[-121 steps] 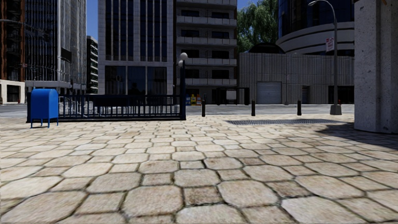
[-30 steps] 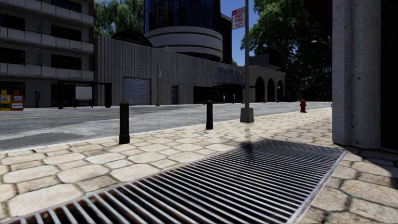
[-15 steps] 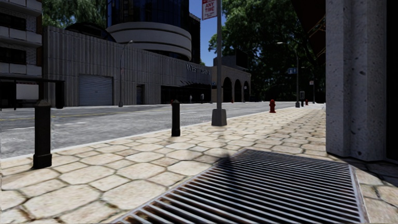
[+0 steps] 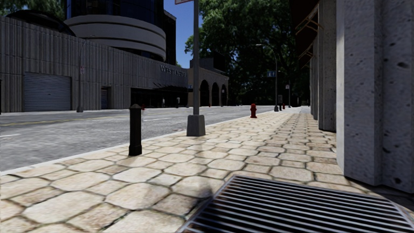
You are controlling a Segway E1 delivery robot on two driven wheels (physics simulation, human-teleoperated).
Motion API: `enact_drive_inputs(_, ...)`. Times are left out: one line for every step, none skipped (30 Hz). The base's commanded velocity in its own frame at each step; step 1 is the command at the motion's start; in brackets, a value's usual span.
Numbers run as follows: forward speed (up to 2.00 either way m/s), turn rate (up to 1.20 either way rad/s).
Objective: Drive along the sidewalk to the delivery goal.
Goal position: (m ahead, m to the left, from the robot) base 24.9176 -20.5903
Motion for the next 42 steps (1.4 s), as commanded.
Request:
enact_drive_inputs(2.00, -0.42)
enact_drive_inputs(2.00, -0.42)
enact_drive_inputs(2.00, -0.42)
enact_drive_inputs(2.00, -0.42)
enact_drive_inputs(2.00, -0.42)
enact_drive_inputs(2.00, -0.42)
enact_drive_inputs(2.00, -0.42)
enact_drive_inputs(2.00, -0.42)
enact_drive_inputs(2.00, -0.42)
enact_drive_inputs(2.00, -0.42)
enact_drive_inputs(2.00, -0.42)
enact_drive_inputs(2.00, -0.42)
enact_drive_inputs(2.00, -0.42)
enact_drive_inputs(2.00, -0.42)
enact_drive_inputs(2.00, -0.42)
enact_drive_inputs(2.00, -0.42)
enact_drive_inputs(2.00, -0.42)
enact_drive_inputs(2.00, -0.42)
enact_drive_inputs(2.00, -0.42)
enact_drive_inputs(2.00, -0.42)
enact_drive_inputs(2.00, -0.42)
enact_drive_inputs(2.00, -0.42)
enact_drive_inputs(2.00, -0.42)
enact_drive_inputs(2.00, -0.42)
enact_drive_inputs(2.00, -0.42)
enact_drive_inputs(2.00, -0.42)
enact_drive_inputs(2.00, -0.42)
enact_drive_inputs(2.00, -0.42)
enact_drive_inputs(2.00, -0.42)
enact_drive_inputs(2.00, -0.42)
enact_drive_inputs(2.00, -0.42)
enact_drive_inputs(2.00, -0.42)
enact_drive_inputs(2.00, -0.42)
enact_drive_inputs(2.00, -0.42)
enact_drive_inputs(2.00, -0.42)
enact_drive_inputs(2.00, -0.42)
enact_drive_inputs(2.00, -0.42)
enact_drive_inputs(2.00, -0.32)
enact_drive_inputs(2.00, -0.29)
enact_drive_inputs(2.00, -0.28)
enact_drive_inputs(2.00, -0.28)
enact_drive_inputs(2.00, -0.28)
